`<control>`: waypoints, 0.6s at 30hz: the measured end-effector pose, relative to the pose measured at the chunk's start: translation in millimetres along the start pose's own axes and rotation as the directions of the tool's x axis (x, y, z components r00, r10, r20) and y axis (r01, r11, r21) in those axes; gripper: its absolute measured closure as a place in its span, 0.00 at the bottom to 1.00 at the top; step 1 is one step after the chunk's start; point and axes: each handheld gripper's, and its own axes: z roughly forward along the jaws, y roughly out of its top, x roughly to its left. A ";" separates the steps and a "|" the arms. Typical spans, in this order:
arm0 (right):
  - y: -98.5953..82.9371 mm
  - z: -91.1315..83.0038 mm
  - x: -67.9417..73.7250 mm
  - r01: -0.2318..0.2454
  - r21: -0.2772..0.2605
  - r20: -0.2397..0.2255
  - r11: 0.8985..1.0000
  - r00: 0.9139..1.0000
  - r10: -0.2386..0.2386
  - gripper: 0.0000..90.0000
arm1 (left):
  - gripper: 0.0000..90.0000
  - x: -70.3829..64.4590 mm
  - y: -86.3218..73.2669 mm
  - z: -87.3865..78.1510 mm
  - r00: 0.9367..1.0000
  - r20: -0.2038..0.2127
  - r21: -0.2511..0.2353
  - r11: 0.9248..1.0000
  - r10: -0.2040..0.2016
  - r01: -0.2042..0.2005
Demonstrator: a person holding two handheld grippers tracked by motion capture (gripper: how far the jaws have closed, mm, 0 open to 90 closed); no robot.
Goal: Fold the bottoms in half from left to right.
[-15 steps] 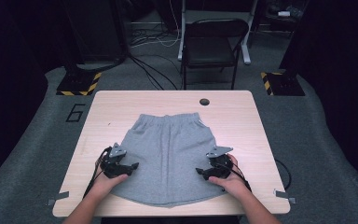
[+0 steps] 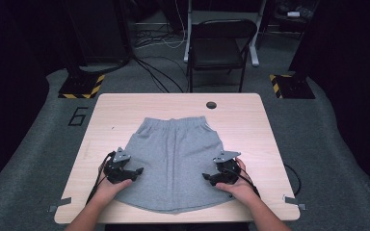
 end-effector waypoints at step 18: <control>0.0 0.3 0.1 0.001 -0.002 0.000 1.000 1.000 -0.001 0.19 | 0.26 -0.1 0.4 -1.1 1.000 -0.003 0.002 1.000 -0.014 0.014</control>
